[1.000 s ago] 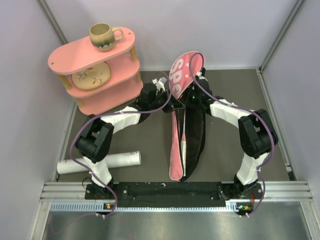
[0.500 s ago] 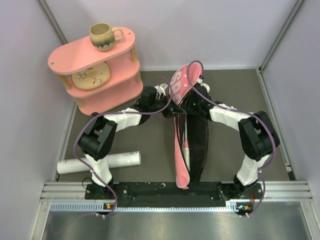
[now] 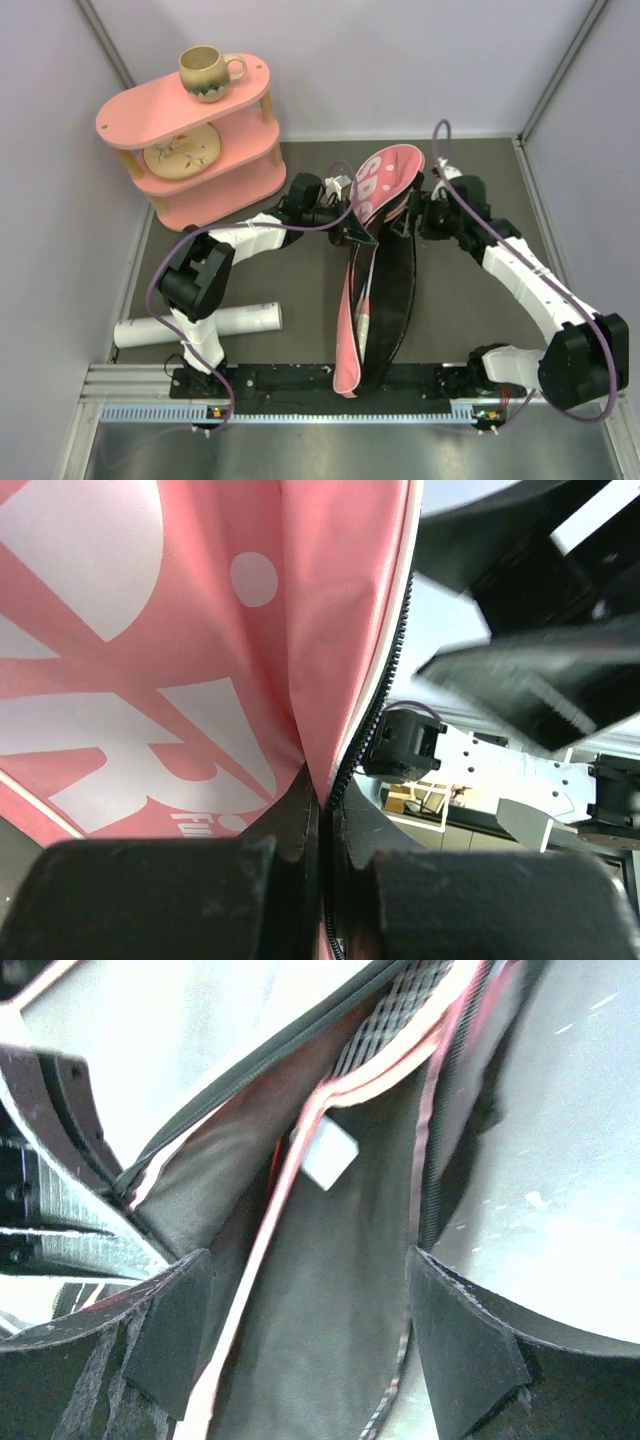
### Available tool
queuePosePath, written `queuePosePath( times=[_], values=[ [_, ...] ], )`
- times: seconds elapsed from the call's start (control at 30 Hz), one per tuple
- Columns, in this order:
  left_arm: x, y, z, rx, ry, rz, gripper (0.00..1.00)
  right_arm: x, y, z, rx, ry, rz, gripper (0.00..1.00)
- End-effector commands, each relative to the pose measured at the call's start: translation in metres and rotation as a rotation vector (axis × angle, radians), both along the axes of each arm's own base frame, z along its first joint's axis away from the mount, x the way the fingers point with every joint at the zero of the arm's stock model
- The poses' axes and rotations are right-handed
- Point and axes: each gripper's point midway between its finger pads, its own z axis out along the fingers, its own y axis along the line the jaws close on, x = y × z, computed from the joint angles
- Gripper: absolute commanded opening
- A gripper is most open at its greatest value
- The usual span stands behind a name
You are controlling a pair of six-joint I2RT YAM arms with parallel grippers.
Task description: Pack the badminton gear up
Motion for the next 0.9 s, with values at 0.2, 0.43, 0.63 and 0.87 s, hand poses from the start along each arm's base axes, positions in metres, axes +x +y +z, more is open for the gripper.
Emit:
queuePosePath(
  times=[0.2, 0.43, 0.63, 0.87],
  values=[
    [-0.002, -0.006, 0.057, -0.094, -0.147, -0.073, 0.0, 0.027, -0.017, -0.01, 0.049, -0.033, 0.044, 0.76],
    [-0.007, -0.004, 0.058, -0.092, -0.153, -0.105, 0.0, 0.035, -0.011, -0.037, 0.094, -0.026, 0.026, 0.61],
    [-0.011, -0.005, 0.05, -0.055, -0.172, -0.122, 0.0, 0.036, -0.007, -0.037, 0.163, -0.022, -0.02, 0.28],
    [-0.013, -0.004, 0.034, 0.129, -0.31, -0.126, 0.09, 0.027, 0.003, 0.0, 0.314, -0.027, -0.066, 0.0]
  ],
)
